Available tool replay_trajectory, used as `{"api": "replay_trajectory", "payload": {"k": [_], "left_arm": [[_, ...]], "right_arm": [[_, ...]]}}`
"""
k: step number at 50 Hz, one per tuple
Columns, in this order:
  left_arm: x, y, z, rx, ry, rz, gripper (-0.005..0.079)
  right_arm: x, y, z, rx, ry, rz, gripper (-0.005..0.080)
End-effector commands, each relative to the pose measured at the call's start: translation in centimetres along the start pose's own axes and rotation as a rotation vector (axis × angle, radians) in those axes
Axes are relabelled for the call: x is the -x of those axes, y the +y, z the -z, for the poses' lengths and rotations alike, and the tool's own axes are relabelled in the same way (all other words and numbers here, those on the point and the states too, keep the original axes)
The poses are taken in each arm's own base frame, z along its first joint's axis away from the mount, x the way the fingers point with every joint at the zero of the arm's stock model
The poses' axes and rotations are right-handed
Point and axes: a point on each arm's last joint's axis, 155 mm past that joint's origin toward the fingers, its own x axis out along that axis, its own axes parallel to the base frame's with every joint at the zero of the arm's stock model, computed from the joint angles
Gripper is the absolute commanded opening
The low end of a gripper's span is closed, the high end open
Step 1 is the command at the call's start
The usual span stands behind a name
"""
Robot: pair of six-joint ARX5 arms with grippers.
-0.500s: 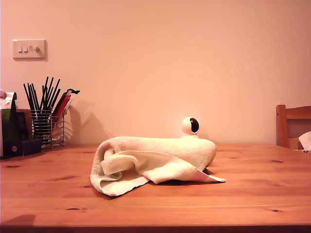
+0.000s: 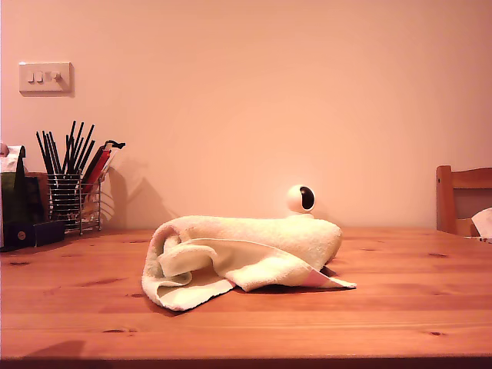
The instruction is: Fold the tea towel in front of you. After folding it, place it to the left side.
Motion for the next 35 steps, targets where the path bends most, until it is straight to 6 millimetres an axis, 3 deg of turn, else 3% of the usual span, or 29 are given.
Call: {"api": "replay_trajectory", "payload": {"k": [1,18,35], "left_arm": [[-0.2,0.3,1.4,0.007,0.024,-0.005,-0.0024],[-0.2,1.2,0.4,-0.041,-0.015,-0.055,-0.0024],[-0.7,0.9,-0.1,-0.046,-0.030,-0.034,-0.0024]], "right_arm": [[0.0,0.1,0.1,-0.001,-0.005,-0.005,-0.0011],[0.0,0.0,-1.3,0.008,-0.065,0.002,-0.0011],[0.0,0.2,-2.7,0.016,-0.117,-0.004,-0.0011]]}}
